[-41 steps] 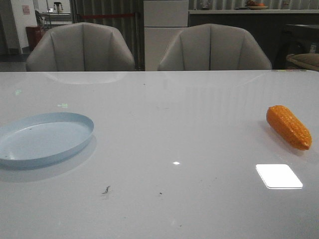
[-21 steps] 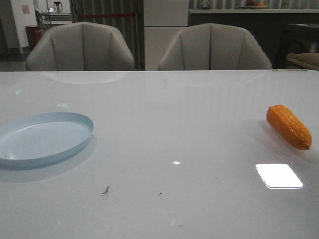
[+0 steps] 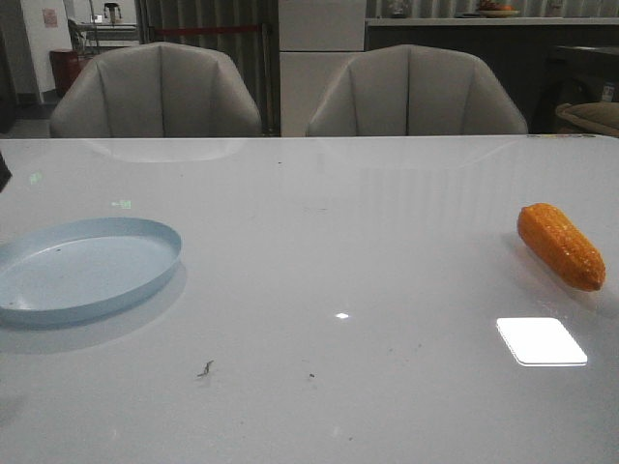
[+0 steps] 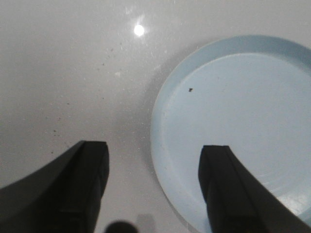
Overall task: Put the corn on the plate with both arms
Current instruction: 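Grasp the rim of the light blue plate with the left gripper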
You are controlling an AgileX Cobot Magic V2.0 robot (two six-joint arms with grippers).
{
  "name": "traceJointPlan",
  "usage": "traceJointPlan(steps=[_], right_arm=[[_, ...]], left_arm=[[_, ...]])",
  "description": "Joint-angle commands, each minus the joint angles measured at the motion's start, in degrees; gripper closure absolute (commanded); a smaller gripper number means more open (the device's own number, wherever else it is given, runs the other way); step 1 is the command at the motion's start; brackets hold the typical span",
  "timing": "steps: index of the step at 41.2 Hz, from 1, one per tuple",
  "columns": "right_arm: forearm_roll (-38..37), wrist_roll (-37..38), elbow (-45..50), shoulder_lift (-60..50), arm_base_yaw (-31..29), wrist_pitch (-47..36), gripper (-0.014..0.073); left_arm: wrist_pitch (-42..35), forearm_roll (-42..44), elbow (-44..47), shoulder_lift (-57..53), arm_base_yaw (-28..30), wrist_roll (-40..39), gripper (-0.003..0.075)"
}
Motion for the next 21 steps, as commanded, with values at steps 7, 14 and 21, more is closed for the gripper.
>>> traceJointPlan(steps=[7, 14, 21], right_arm=[[0.54, -0.11, -1.94, -0.49, -0.02, -4.13, 0.0117], [0.54, -0.11, -1.94, -0.49, -0.02, -4.13, 0.0117], [0.54, -0.11, -1.94, -0.49, -0.02, -4.13, 0.0117]], left_arm=[[7.02, -0.38, -10.64, 8.07, 0.02, -0.15, 0.026], [6.5, -0.52, -11.39, 11.12, 0.02, -0.15, 0.026], [6.11, -0.52, -11.39, 12.79, 0.02, -0.15, 0.0269]])
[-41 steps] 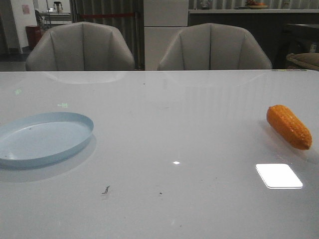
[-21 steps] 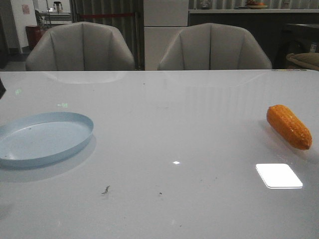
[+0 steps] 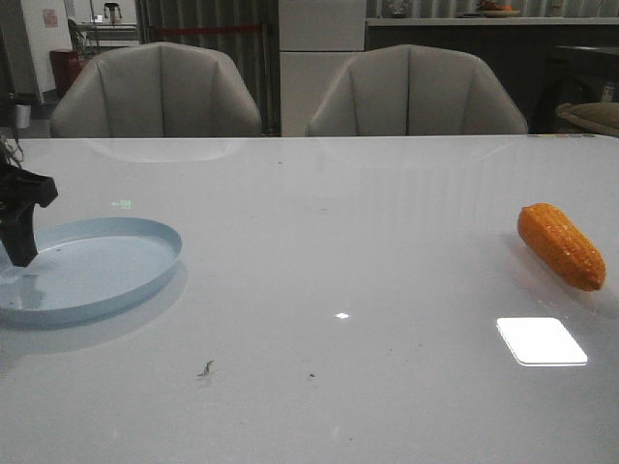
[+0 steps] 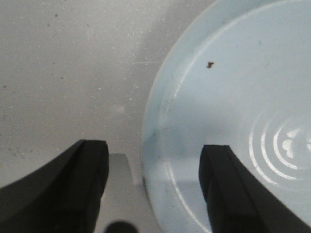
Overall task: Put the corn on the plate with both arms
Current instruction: 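Grasp the rim of the light blue plate with the left gripper, then lift the plate and carry it toward the table center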
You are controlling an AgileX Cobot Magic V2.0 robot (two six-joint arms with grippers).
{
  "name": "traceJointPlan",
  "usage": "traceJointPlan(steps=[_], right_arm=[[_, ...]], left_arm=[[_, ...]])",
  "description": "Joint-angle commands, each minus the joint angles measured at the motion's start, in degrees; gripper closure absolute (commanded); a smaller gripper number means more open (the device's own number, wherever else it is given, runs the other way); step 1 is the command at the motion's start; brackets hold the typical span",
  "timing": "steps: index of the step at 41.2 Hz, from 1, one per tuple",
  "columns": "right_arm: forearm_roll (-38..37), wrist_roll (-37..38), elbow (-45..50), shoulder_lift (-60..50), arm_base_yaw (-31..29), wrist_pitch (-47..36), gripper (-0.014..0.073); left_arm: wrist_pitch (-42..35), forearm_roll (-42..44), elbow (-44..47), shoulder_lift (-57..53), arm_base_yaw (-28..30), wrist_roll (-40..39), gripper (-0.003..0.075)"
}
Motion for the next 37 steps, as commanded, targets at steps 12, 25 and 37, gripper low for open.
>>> traceJointPlan(steps=[12, 25, 37], right_arm=[[0.5, -0.22, -1.94, -0.49, -0.02, -4.13, 0.0117], [0.5, -0.22, -1.94, -0.49, -0.02, -4.13, 0.0117], [0.5, -0.22, -1.94, -0.49, -0.02, -4.13, 0.0117]], left_arm=[[-2.36, -0.39, -1.8, -0.72, 0.02, -0.15, 0.057], [-2.71, -2.94, -6.02, -0.72, 0.02, -0.15, 0.0627], [2.36, -16.34, -19.44, -0.72, 0.02, -0.15, 0.0626]])
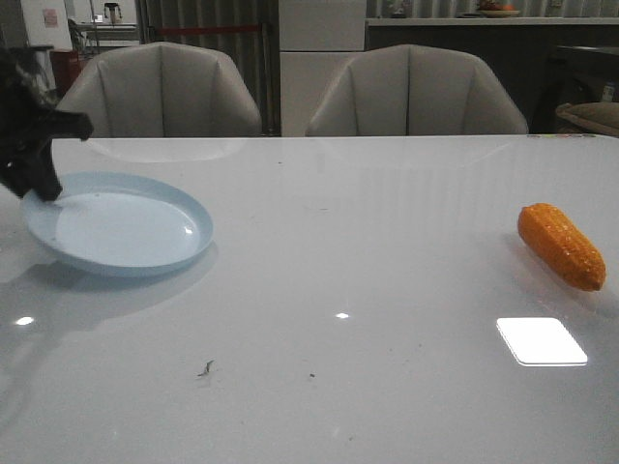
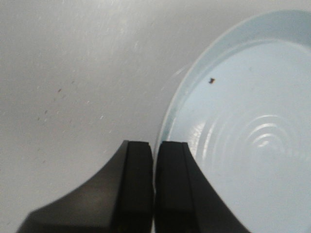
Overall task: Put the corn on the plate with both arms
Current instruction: 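Lift the plate and carry it toward the table center, then set the plate down, open the left gripper and raise it away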
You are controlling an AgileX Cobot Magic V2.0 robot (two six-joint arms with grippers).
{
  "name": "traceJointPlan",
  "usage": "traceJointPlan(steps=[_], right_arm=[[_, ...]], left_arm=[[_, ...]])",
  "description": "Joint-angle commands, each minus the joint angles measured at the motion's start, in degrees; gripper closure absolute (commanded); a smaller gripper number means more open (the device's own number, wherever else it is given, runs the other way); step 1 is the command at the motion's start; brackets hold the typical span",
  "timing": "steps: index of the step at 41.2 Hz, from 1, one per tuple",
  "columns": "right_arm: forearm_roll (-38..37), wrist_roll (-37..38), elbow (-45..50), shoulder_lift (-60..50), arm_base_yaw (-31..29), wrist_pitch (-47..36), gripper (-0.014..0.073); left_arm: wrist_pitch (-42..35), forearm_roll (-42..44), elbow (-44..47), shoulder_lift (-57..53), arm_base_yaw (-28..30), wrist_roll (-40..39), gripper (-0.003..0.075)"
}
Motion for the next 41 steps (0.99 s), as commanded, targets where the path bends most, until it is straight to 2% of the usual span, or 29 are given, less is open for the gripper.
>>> traceJointPlan(steps=[1, 7, 13, 30, 41], right_arm=[[0.41, -0.22, -1.94, -0.49, -0.02, -4.04, 0.0117], [0.41, -0.22, -1.94, -0.49, -0.02, -4.04, 0.0117], [0.41, -0.22, -1.94, -0.49, -0.02, -4.04, 0.0117], [0.41, -0.22, -1.94, -0.49, -0.02, -4.04, 0.0117], [0.41, -0.22, -1.94, -0.49, -0.02, -4.04, 0.0117]], left_arm=[[0.53, -6.97, -6.07, -3.15, 0.02, -0.15, 0.0626], [1.72, -13.41, -11.12, -3.15, -1.44, -0.15, 0.0626], [1.5, -16.19, -12.32, -3.15, -4.38, -0.15, 0.0626], [1.29, -16.19, -12.32, 2.45, -15.51, -0.15, 0.0626], [1.63, -15.8, -12.32, 8.09, -18.01, -0.15, 0.0626]])
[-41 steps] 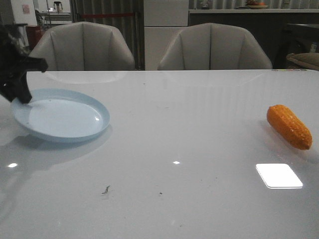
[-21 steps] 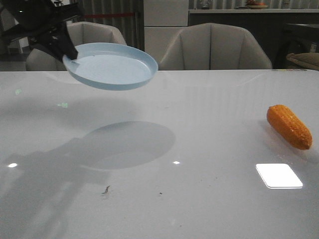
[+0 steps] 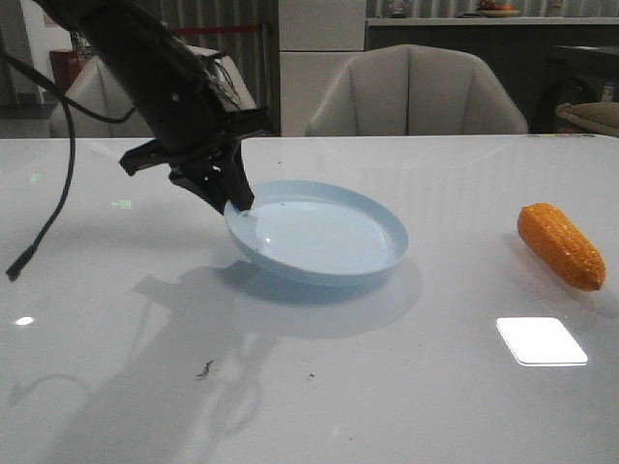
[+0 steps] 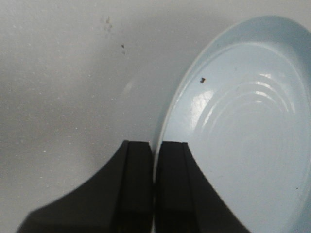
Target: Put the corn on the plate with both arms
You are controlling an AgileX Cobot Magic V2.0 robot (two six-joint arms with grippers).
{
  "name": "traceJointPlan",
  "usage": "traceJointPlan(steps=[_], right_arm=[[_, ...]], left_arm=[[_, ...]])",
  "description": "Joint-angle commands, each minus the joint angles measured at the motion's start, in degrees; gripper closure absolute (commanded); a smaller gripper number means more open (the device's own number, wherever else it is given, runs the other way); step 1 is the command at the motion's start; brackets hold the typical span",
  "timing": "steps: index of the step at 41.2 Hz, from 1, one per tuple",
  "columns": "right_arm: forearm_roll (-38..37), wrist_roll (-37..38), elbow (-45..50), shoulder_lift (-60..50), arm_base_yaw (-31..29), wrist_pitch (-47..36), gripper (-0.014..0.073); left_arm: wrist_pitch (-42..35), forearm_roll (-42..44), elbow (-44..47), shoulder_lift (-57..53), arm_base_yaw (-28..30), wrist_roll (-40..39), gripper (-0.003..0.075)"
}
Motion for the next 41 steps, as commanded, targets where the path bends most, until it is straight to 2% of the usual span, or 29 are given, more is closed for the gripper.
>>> traceJointPlan(steps=[1, 7, 10, 18, 20, 24, 34, 38, 41], right_arm=[[0.41, -0.33, -1.94, -0.49, -0.02, -4.04, 0.0117], [0.4, -0.33, -1.94, -0.49, -0.02, -4.16, 0.0117], [0.4, -0.33, -1.94, -0.49, -0.02, -4.26, 0.0117], [0.4, -0.33, -1.94, -0.49, -0.02, -4.77, 0.0117], [0.4, -0.33, -1.94, -0.49, -0.02, -5.38, 0.0117], [0.4, -0.33, -2.98, -0.29, -0.02, -6.12, 0.0117], [0.01, -0.33, -14.39, 8.09, -0.07, 2.6, 0.0116], [-0.38, -0.33, -19.3, 13.88, -0.07, 4.04, 0.0113], [-1.17, -0.33, -23.52, 19.14, -0.07, 5.44, 0.0114]], left_arm=[[-1.3, -1.17, -1.85, -2.21, -0.63, -0.15, 0.0624], [-0.76, 2.06, -1.85, -1.14, -0.75, -0.07, 0.0578], [-0.63, 4.37, -1.85, -1.14, -0.75, -0.07, 0.0514], [1.02, 7.11, -5.1, -1.14, -0.75, -0.07, 0.0262], [2.32, 7.19, -6.54, -1.14, -0.75, -0.07, 0.023], [5.12, 7.79, -10.9, -1.14, -0.54, -0.07, 0.023], [18.84, 15.39, -23.57, -1.5, 0.67, 5.92, 0.0241], [20.33, 15.38, -26.19, -2.93, 2.49, 5.92, 0.0241], [18.4, 14.05, -26.57, -5.08, 4.28, 5.92, 0.0241]])
